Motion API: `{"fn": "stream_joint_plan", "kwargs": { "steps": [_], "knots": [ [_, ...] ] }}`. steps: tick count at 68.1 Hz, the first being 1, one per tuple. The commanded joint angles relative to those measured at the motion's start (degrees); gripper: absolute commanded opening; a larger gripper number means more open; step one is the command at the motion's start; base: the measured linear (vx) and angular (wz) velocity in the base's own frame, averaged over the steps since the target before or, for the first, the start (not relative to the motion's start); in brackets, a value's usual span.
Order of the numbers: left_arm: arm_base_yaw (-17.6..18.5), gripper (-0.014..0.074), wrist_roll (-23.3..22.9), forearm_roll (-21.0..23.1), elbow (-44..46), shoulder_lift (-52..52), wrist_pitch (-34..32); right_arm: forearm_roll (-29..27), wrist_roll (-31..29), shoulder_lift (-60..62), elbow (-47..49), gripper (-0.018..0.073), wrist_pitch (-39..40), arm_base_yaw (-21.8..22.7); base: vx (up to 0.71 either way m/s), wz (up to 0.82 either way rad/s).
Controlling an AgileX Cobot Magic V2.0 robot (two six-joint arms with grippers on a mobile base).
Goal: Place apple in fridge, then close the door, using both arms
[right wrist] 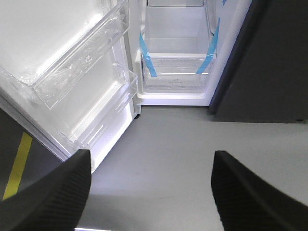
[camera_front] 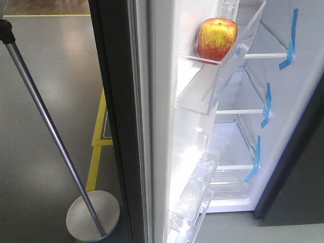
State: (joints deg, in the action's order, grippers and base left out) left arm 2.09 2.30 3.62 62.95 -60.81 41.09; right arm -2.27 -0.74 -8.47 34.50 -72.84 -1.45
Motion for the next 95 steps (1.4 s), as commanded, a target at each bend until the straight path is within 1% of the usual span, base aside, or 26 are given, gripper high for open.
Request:
{"fn": "stream_joint_plan", "kwargs": {
  "steps": [1, 4, 9, 15, 18, 23, 34, 37, 42, 43, 45, 49, 59, 61, 67, 71, 79, 95],
  "knots": [
    [0.24, -0.0006, 0.83, 0.27, 3.06, -4.65, 1.11, 0.43, -0.6, -0.95, 1.25, 0.0499, -0.71, 0.19, 0.0, 0.0],
    [0.24, -0.0006, 1.36, 0.32, 3.41, -6.85, 2.41, 0.43, -0.6, -0.95, 1.25, 0.0499, -0.71, 0.19, 0.0, 0.0],
    [0.24, -0.0006, 1.48, 1.24, 3.41, -10.41, 2.64, 0.43, -0.6, -0.95, 1.25, 0.0499, -0.71, 0.19, 0.0, 0.0],
    [0.24, -0.0006, 3.01, 4.2, 3.41, -14.47, 2.64, 0.43, -0.6, -0.95, 1.25, 0.0499, -0.71, 0.19, 0.0, 0.0],
    [0.24, -0.0006, 5.28, 6.88, 3.68, -16.67, 2.69, 0.43, -0.6, -0.95, 1.25, 0.0499, -0.71, 0.19, 0.0, 0.0],
    [0.09, -0.0006, 10.56, 11.97, 4.69, -20.32, 2.43, 0.43, -0.6, -0.95, 1.25, 0.0499, -0.71, 0.19, 0.0, 0.0],
    [-1.51, -0.0006, 21.31, 26.9, 10.69, -28.2, 3.96, 0.43, -0.6, -0.95, 1.25, 0.0499, -0.71, 0.19, 0.0, 0.0],
    [-1.59, -0.0006, 24.93, 32.06, 12.69, -30.21, 4.74, 0.43, -0.6, -0.95, 1.25, 0.0499, -0.71, 0.19, 0.0, 0.0],
    [-1.54, -0.0006, 29.18, 38.82, 15.46, -33.1, 6.55, 0.43, -0.6, -0.95, 1.25, 0.0499, -0.71, 0.19, 0.0, 0.0],
    [-1.54, -0.0006, 30.58, 40.97, 16.24, -33.81, 7.3, 0.43, -0.6, -0.95, 1.25, 0.0499, -0.71, 0.19, 0.0, 0.0],
    [-1.54, -0.0006, 32.89, 43.73, 17.43, -34.67, 8.36, 0.43, -0.6, -0.95, 1.25, 0.0499, -0.71, 0.19, 0.0, 0.0],
    [-1.54, -0.0006, 36.46, 50.52, 19.08, -36.41, 11.28, 0.43, -0.6, -0.95, 1.25, 0.0499, -0.71, 0.19, 0.0, 0.0],
    [-1.54, -0.0006, 43.51, 63.91, 20.6, -39.56, 17.14, 0.43, -0.6, -0.95, 1.25, 0.0499, -0.71, 0.19, 0.0, 0.0],
    [-1.54, -0.0006, 44.41, 65.78, 20.54, -39.9, 18.35, 0.43, -0.6, -0.95, 1.25, 0.0499, -0.71, 0.19, 0.0, 0.0],
    [-0.84, -0.0006, 45.19, 68.18, 20.54, -40.47, 20.77, 0.43, -0.6, -0.95, 1.25, 0.0499, -0.71, 0.19, 0.0, 0.0],
    [0.1, -0.0006, 46.04, 68.18, 20.54, -40.47, 21.02, 0.3, -0.6, -0.95, 1.25, 0.0499, -0.7, 0.19, 0.0, 0.0],
    [3.08, -0.0006, 46.11, 68.24, 20.54, -40.47, 20.69, 0.3, -0.6, -0.95, 1.25, 0.0499, -0.7, 0.19, 0.0, 0.0],
    [7.82, -0.0006, 46.49, 68.89, 20.54, -40.47, 19.66, 0.3, -0.6, -0.95, 1.25, 0.0499, -0.7, 0.19, 0.0, 0.0]
  ]
}}
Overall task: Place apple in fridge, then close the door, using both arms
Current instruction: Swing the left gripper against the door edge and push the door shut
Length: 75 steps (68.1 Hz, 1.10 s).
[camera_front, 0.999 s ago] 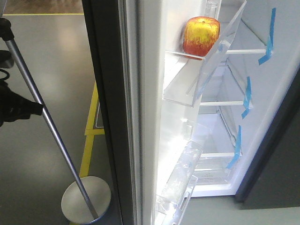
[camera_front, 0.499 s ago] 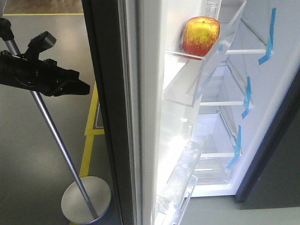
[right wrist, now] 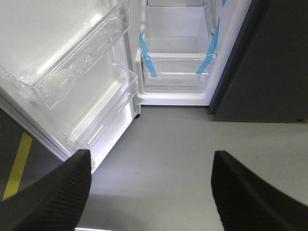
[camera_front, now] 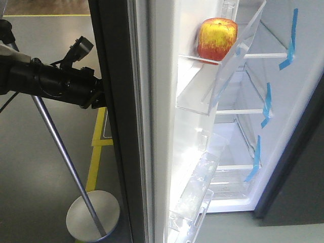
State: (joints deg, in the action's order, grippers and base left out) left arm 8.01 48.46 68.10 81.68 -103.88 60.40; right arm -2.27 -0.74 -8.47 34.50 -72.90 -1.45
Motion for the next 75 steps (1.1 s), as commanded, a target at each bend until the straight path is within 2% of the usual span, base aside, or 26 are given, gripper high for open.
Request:
{"fn": "stream_joint_plan", "kwargs": {
  "steps": [1, 22, 35, 44, 56, 66, 75],
  "knots": [
    [2.18, -0.0006, 0.33, 4.57, 1.82, 2.6, 0.3, 0.3, -0.6, -0.95, 1.25, 0.0499, -0.65, 0.19, 0.0, 0.0],
    [8.85, -0.0006, 1.78, 5.26, 1.82, 2.6, -2.06, 0.3, -0.6, -0.95, 1.25, 0.0499, -0.65, 0.19, 0.0, 0.0],
    [16.06, -0.0006, 2.74, 6.1, 1.82, 2.26, -8.37, 0.3, -0.6, -0.95, 1.25, 0.0499, -0.65, 0.19, 0.0, 0.0],
    [22.36, -0.0006, 6.72, 11.28, 1.82, 0.5, -12.81, 0.3, -0.6, -0.95, 1.25, 0.0499, -0.65, 0.19, 0.0, 0.0],
    [29.39, -0.0006, 15.45, 20.35, 1.82, -2.84, -17.95, 0.3, -0.6, -0.95, 1.25, 0.0499, -0.65, 0.19, 0.0, 0.0],
    [30.87, -0.0006, 17.37, 21.45, 1.82, -4.17, -19.94, 0.3, -0.6, -0.95, 1.25, 0.0499, -0.65, 0.19, 0.0, 0.0],
    [30.63, -0.0006, 17.37, 19.23, 1.82, -3.17, -20.65, 0.3, -0.6, -0.95, 1.25, 0.0499, -0.65, 0.19, 0.0, 0.0]
  ]
}}
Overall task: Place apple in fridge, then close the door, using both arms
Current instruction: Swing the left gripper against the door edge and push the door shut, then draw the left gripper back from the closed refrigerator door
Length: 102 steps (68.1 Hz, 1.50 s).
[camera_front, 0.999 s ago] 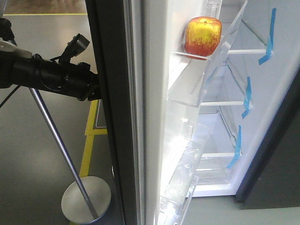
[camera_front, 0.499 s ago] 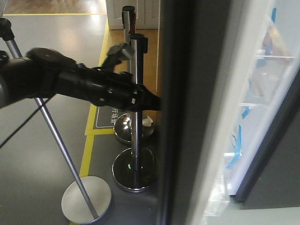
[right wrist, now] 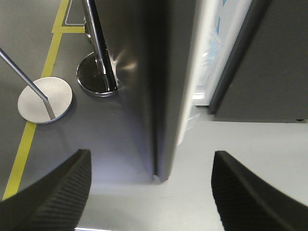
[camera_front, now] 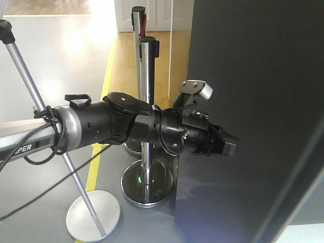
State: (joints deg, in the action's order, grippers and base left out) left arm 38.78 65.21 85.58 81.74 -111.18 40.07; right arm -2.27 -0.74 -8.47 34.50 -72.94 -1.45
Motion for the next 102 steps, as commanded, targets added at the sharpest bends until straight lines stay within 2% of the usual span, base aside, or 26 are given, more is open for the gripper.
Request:
{"fn": "stream_joint_plan", "kwargs": {
  "steps": [1, 9, 15, 19, 22, 25, 33, 36, 39, 43, 47, 51, 62, 70, 77, 85, 102],
  "knots": [
    [-0.17, -0.0006, 0.62, 1.03, 1.76, 4.25, -0.51, 0.3, -0.6, -0.95, 1.25, 0.0499, -0.6, 0.19, 0.0, 0.0],
    [-0.26, -0.0006, -1.06, -5.75, 1.76, 6.62, -4.74, 0.3, -0.6, -0.95, 1.25, 0.0499, -0.6, 0.19, 0.0, 0.0],
    [-0.26, -0.0006, -7.05, -12.97, 1.76, 8.91, -8.27, 0.3, -0.6, -0.95, 1.25, 0.0499, -0.6, 0.19, 0.0, 0.0],
    [-0.26, -0.0006, -13.05, -20.81, 1.76, 10.58, -10.23, 0.3, -0.6, -0.95, 1.25, 0.0499, -0.6, 0.19, 0.0, 0.0],
    [-0.26, -0.0006, -17.87, -27.04, 1.76, 12.06, -10.87, 0.3, -0.6, -0.95, 1.25, 0.0499, -0.6, 0.19, 0.0, 0.0],
    [-0.26, -0.0006, -24.56, -35.2, 1.76, 13.35, -10.86, 0.3, -0.6, -0.95, 1.25, 0.0499, -0.6, 0.19, 0.0, 0.0],
    [-0.26, -0.0006, -44.55, -59.27, 1.76, 17.2, -7.73, 0.3, -0.6, -0.95, 1.25, 0.0499, -0.6, 0.19, 0.0, 0.0],
    [-0.26, -0.0006, -52.96, -69.61, 1.76, 18.63, -5.11, 0.3, -0.6, -0.95, 1.25, 0.0499, -0.6, 0.19, 0.0, 0.0],
    [-0.26, -0.0006, -59.08, -77.92, 1.76, 20.03, -1.71, 0.3, -0.6, -0.95, 1.25, 0.0499, -0.6, 0.19, 0.0, 0.0],
    [-0.26, -0.0006, -65.21, -85.58, 1.21, 22.21, 0.91, 0.3, -0.6, -0.95, 1.25, 0.0499, -0.6, 0.19, 0.0, 0.0],
    [-0.26, -0.0006, -69.34, -90.32, -1.33, 24.56, 0.62, 0.3, -0.6, -0.95, 1.25, 0.0499, -0.6, 0.19, 0.0, 0.0],
    [-0.26, -0.0006, -71.02, -91.98, -5.1, 27.56, -1.68, 0.3, -0.6, -0.95, 1.25, 0.0499, -0.6, 0.19, 0.0, 0.0],
    [-0.43, -0.0006, -71.32, -91.9, -17.34, 35.38, -9.25, -0.11, -0.6, -0.95, 1.25, 0.0499, -0.35, 0.19, 0.0, 0.0],
    [-1.77, -0.0006, -74.05, -91.81, -22.69, 40.26, -9.47, -0.22, -0.6, -0.95, 1.25, 0.0499, -0.21, 0.19, 0.0, 0.0],
    [-2.98, -0.0006, -74.06, -91.81, -26.94, 43.73, -9.94, 0.09, -0.66, -0.95, 1.25, 0.0499, 0.68, 0.19, 0.0, 0.0],
    [-3.56, -0.0006, -74.06, -91.81, -29.76, 46.22, -11.59, 0.28, -0.66, -0.95, 1.25, 0.0499, 0.93, 0.19, 0.0, 0.0],
    [-3.56, -0.0006, -74.01, -91.81, -29.76, 46.53, -11.79, 0.45, -0.66, -0.95, 1.25, 0.0496, 2.19, 0.19, 0.0, 0.0]
  ]
}}
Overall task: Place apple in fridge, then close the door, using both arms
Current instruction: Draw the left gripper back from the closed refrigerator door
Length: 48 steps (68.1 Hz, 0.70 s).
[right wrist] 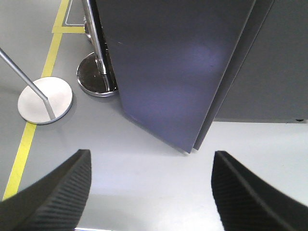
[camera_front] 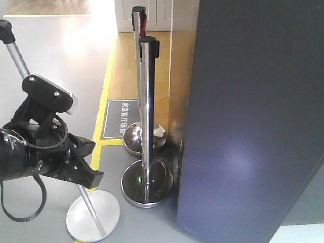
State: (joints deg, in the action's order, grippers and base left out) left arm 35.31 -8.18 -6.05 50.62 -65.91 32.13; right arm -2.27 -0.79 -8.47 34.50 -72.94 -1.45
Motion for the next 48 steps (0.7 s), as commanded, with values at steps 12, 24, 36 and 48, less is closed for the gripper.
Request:
{"fn": "stream_joint_plan", "kwargs": {
  "steps": [12, 24, 36, 48],
  "knots": [
    [-0.09, -0.0006, -0.62, -0.17, 1.36, 1.26, -3.85, 0.73, -0.6, -0.95, 1.25, 0.0496, 14.0, 0.19, 0.0, 0.0],
    [-0.09, -0.0006, -0.62, -0.17, 1.36, 1.26, -3.85, 1.56, -0.6, -4.59, 1.25, 0.041, 28.99, 0.19, 0.0, 0.0],
    [-0.09, -0.0006, -0.62, -0.17, 1.36, 1.26, -3.85, 2.27, -0.68, -13.95, 1.25, 0.016, 41.24, 0.19, 0.0, 0.0],
    [-0.09, -0.0006, -0.62, -0.17, 1.36, 1.26, -3.85, 9.02, -1.94, -23.86, 1.25, -0.0015, 57.39, 0.19, 0.0, 0.0]
  ]
}}
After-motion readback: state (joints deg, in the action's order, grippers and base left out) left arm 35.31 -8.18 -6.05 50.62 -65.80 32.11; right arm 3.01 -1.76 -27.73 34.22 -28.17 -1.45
